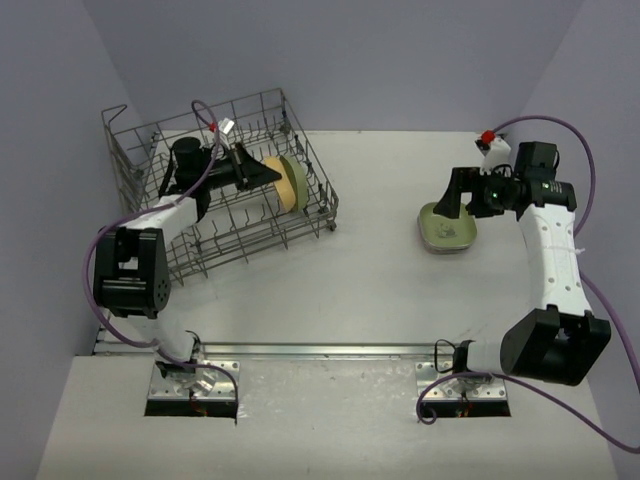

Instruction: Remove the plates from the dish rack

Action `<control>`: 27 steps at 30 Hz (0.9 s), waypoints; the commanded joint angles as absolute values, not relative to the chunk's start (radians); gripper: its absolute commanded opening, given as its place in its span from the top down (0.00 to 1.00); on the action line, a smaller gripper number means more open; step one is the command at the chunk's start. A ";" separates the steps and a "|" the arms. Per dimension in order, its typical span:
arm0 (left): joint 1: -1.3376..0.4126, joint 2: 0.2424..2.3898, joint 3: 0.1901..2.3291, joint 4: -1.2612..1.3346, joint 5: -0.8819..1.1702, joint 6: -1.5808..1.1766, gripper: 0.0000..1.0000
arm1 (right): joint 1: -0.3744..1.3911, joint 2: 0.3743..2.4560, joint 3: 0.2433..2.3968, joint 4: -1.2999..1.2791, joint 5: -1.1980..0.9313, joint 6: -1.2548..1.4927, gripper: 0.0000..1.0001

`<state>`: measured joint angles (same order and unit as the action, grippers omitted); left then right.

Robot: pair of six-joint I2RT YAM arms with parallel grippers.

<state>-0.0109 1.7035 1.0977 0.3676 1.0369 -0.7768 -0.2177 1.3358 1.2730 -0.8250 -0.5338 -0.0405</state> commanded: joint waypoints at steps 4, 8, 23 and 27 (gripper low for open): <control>0.032 1.631 1.105 0.729 1.196 -1.086 1.00 | -0.209 1.297 1.356 -0.839 -0.559 -0.014 0.01; 0.022 1.579 1.243 0.417 1.227 -0.785 1.00 | -0.209 1.283 1.382 -0.855 -0.557 -0.015 0.01; -0.484 1.343 1.460 -0.716 0.635 0.529 1.00 | -0.197 1.363 1.599 -1.035 -0.623 -0.057 0.01; -0.788 1.270 1.354 -0.726 0.339 0.694 1.00 | -0.174 1.383 1.628 -1.106 -0.634 -0.104 0.01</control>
<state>-0.5632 1.3719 1.4204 -0.6673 0.6637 0.4000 -0.2002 1.3633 1.5826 -1.0085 -0.5975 -0.0488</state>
